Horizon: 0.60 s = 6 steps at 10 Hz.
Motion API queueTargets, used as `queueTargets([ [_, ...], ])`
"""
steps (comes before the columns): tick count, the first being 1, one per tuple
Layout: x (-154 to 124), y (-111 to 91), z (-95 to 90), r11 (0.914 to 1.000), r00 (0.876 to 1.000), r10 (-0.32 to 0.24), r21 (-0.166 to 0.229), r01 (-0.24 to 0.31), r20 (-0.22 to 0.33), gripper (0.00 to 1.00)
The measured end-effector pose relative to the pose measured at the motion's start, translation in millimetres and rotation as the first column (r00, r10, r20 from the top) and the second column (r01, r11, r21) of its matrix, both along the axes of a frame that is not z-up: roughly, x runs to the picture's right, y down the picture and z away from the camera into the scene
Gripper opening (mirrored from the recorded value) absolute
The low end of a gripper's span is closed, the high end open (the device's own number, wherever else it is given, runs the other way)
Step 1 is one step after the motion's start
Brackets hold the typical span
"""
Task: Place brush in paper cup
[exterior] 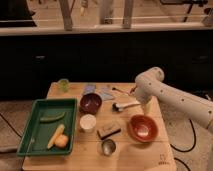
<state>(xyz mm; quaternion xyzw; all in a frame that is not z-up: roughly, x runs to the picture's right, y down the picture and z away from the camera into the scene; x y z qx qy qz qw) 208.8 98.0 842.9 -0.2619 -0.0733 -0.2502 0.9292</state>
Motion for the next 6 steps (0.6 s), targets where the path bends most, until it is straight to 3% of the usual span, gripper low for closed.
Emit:
queueTargets([
  [6,-6.0,-2.2,16.6,0.9997,0.999,-0.017,-0.017,0.017,0.039,0.8],
])
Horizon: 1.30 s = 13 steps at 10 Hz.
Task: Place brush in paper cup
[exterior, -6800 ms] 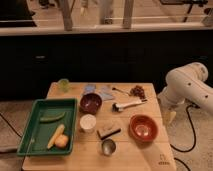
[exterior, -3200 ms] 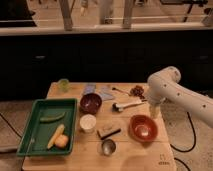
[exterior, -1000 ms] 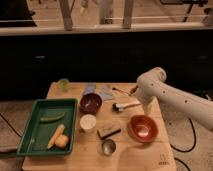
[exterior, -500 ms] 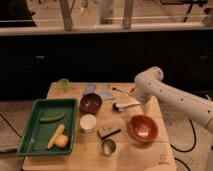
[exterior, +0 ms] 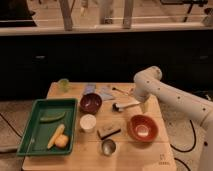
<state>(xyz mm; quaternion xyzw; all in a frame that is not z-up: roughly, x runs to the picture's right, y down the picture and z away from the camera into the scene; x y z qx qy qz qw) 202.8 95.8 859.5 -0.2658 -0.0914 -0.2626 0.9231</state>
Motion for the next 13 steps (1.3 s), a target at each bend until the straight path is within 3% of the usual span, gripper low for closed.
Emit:
queueTargets([
  [13,-11.5,-2.4,50.5,0.9975,0.998,-0.01,-0.069,0.015,0.068,0.8],
])
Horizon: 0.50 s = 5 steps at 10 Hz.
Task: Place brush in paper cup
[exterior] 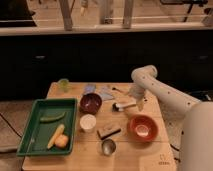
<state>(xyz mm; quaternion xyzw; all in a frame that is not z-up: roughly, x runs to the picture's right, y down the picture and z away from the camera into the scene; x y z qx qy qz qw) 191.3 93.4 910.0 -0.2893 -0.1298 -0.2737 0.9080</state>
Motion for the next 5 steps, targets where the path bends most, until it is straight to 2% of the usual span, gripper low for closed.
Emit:
queueTargets([
  [5,-7.9,2.4,15.5,0.9997,1.0,-0.019,-0.015,0.019,0.024,0.8],
])
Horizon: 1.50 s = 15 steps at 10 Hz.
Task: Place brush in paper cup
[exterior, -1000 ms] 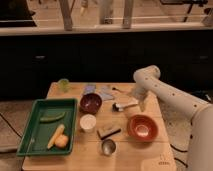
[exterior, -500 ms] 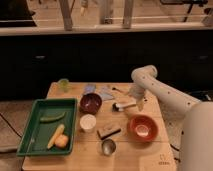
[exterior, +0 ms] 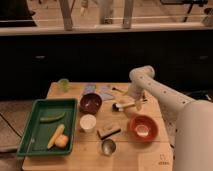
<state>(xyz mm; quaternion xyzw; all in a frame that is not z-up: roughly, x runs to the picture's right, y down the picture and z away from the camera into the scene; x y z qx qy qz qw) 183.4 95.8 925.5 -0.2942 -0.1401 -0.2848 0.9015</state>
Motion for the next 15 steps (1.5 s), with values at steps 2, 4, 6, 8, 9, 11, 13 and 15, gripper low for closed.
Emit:
queueTargets([
  [2,-1.3,2.2,3.7,0.9999,1.0,-0.009,-0.006,0.009,0.007,0.8],
  [4,-1.2,5.7,7.1,0.9998,1.0,-0.016,-0.013,0.016,0.012,0.8],
  [6,1.5,8.7,9.1,0.9997,1.0,-0.018,-0.019,0.018,0.014,0.8],
  [8,-0.5,11.3,11.8,0.9994,1.0,-0.023,-0.026,0.024,0.02,0.8],
  [9,-1.0,12.0,12.3,0.9993,0.999,-0.024,-0.028,0.025,0.022,0.78],
  [11,1.2,14.5,13.4,0.999,0.999,-0.026,-0.035,0.026,0.024,0.58],
  [13,1.3,16.3,13.6,0.9987,0.999,-0.028,-0.043,0.029,0.027,0.38],
  [15,2.5,15.4,14.3,0.9988,0.999,-0.022,-0.043,0.024,0.026,0.19],
])
